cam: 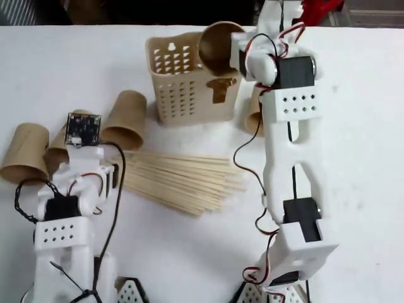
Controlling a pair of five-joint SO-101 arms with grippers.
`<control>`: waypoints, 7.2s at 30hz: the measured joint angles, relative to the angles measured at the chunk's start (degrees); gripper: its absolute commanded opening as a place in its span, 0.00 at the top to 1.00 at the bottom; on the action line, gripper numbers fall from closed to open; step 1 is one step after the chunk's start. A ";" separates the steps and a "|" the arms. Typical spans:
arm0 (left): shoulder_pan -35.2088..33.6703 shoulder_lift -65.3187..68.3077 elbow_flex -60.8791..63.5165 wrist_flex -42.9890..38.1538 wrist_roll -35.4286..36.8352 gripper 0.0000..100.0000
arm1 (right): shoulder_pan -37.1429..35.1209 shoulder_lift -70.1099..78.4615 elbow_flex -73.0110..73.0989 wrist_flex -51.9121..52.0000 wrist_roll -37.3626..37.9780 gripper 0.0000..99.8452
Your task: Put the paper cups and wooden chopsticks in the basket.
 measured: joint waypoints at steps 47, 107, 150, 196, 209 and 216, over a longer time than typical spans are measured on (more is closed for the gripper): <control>0.00 0.00 0.00 0.00 0.00 0.79 | 16.18 -21.89 68.48 -21.71 51.78 0.53; 0.00 0.00 2.02 -4.22 0.00 0.79 | 4.84 -37.71 28.48 -8.35 10.02 0.99; 0.00 0.00 2.02 -4.22 0.00 0.79 | -2.37 -11.16 31.74 -32.62 8.18 0.59; 0.00 0.00 2.02 -4.22 0.00 0.79 | -3.25 -8.79 24.26 -20.75 12.31 0.73; 0.00 0.00 2.02 -4.22 0.00 0.79 | -0.62 6.33 17.32 -20.75 12.31 0.86; 0.00 0.00 2.02 -4.22 0.00 0.79 | 0.35 9.41 15.56 -19.43 12.48 0.99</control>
